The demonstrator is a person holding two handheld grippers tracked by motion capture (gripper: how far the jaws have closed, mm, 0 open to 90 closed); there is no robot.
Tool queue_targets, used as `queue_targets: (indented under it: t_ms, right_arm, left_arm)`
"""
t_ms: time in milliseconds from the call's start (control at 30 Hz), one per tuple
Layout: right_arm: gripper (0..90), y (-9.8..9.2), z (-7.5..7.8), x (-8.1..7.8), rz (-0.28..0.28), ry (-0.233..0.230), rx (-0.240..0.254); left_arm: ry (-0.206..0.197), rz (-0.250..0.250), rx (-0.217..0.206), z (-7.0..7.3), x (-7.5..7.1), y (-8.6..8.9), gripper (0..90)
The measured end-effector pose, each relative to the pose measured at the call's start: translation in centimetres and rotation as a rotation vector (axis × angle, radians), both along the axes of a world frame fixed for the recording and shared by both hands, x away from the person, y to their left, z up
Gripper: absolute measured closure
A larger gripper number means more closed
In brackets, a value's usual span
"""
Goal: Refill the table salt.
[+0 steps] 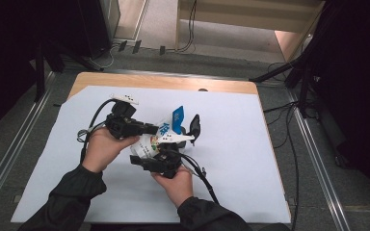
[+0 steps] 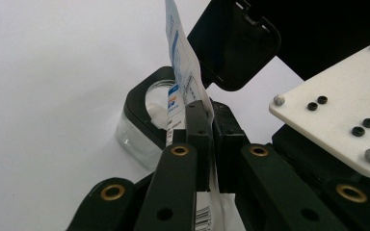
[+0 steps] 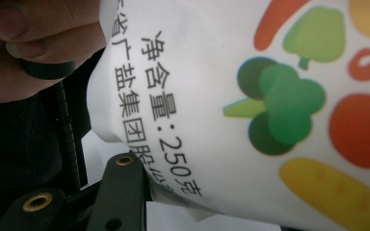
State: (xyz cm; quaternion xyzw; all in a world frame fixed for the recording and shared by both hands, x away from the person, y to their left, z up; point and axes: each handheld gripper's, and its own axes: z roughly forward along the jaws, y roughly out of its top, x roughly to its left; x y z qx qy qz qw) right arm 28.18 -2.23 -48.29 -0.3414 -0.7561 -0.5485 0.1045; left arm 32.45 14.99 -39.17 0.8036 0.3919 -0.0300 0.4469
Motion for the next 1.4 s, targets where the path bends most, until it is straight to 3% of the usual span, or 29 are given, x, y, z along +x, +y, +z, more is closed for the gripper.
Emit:
queue_targets:
  t_ms: [1400]
  right_arm:
    - [59.2,0.09,0.33,0.41,0.009,-0.020,-0.020]
  left_arm:
    - [-0.011,0.013,-0.005,-0.06,0.24,-0.14,89.3]
